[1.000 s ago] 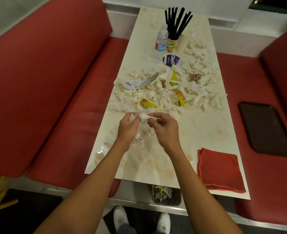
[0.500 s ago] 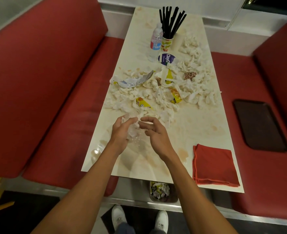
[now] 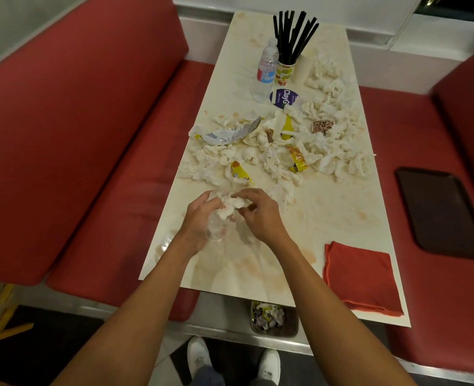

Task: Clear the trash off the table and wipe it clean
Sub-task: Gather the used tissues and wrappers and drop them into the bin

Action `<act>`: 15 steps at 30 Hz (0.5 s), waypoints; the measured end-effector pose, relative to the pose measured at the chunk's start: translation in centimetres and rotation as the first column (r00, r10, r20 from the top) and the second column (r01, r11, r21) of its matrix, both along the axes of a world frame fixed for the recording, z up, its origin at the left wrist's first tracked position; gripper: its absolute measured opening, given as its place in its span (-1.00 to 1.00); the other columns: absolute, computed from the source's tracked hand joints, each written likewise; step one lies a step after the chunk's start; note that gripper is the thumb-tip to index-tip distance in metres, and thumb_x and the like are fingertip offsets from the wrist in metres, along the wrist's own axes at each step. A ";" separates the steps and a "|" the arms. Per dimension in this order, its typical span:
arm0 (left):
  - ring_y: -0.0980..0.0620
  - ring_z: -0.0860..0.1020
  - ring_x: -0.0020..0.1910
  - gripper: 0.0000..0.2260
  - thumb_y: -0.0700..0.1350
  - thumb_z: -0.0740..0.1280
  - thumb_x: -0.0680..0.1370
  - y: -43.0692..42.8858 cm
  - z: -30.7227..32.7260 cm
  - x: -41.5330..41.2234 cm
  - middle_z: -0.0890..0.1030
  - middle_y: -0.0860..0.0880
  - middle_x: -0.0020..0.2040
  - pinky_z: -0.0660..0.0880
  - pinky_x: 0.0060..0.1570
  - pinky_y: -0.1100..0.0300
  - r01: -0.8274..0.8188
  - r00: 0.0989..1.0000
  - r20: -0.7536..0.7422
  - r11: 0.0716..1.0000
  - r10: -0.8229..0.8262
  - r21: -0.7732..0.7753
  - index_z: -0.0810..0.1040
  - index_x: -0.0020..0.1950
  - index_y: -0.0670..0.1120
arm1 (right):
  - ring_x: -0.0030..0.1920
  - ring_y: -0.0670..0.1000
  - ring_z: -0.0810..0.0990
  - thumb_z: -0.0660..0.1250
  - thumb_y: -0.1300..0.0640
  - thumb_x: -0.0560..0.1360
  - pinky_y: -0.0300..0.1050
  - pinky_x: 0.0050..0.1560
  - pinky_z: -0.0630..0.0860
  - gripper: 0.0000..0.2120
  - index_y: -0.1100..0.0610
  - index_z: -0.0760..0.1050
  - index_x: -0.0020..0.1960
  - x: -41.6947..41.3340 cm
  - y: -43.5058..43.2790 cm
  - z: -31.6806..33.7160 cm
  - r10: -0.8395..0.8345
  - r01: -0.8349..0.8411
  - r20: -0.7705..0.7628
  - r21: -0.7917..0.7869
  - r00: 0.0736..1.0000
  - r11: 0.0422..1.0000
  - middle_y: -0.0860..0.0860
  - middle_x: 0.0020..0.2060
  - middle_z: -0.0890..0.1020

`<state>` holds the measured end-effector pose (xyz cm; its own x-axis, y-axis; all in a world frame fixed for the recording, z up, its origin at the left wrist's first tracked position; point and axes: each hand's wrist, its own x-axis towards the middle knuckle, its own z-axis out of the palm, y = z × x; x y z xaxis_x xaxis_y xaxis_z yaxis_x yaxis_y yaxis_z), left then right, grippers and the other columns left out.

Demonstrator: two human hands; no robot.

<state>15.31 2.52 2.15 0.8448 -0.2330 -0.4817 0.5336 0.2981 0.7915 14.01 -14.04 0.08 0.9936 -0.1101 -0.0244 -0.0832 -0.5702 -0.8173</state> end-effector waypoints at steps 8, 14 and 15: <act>-0.08 0.61 -0.29 -0.79 -0.26 0.32 0.56 0.6 0.3 0.5 0.64 -0.08 -0.10 0.49 -0.48 0.15 -0.078 0.997 0.027 0.994 0.076 0.078 0.56 0.20 -0.20 | -0.10 0.02 0.70 0.41 0.34 0.56 -0.14 -0.01 0.63 -0.75 0.07 0.64 0.15 -0.8 0.2 2.7 -0.193 0.174 0.010 0.391 0.981 0.904 0.01 -0.16 0.71; -0.07 0.63 -0.14 -0.81 -0.20 0.39 0.49 -0.5 -0.2 1.2 0.61 -0.11 0.06 0.54 -0.25 0.02 -0.062 0.998 0.010 0.998 0.062 -0.006 0.56 0.09 -0.18 | -0.09 0.06 0.75 0.43 0.39 0.53 -0.13 0.04 0.65 -0.83 0.21 0.68 0.07 -1.3 1.3 4.0 -0.217 0.209 -0.046 0.518 0.975 0.830 0.13 -0.12 0.75; -0.12 0.63 -0.12 -0.80 -0.18 0.42 0.46 -0.6 -0.3 1.3 0.61 -0.16 0.07 0.53 -0.22 0.00 -0.068 0.998 -0.012 0.996 0.068 -0.054 0.57 0.06 -0.13 | -0.05 0.01 0.75 0.40 0.38 0.56 -0.17 0.06 0.63 -0.82 0.19 0.70 0.08 -1.5 1.4 3.9 -0.197 0.189 -0.033 0.467 0.980 0.864 0.08 -0.07 0.76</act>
<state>16.60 1.88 1.85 0.8548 -0.2010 -0.4784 0.5183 0.3761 0.7681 12.54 -12.63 4.00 0.9543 -0.2798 -0.1054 -0.1375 -0.0974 -0.9857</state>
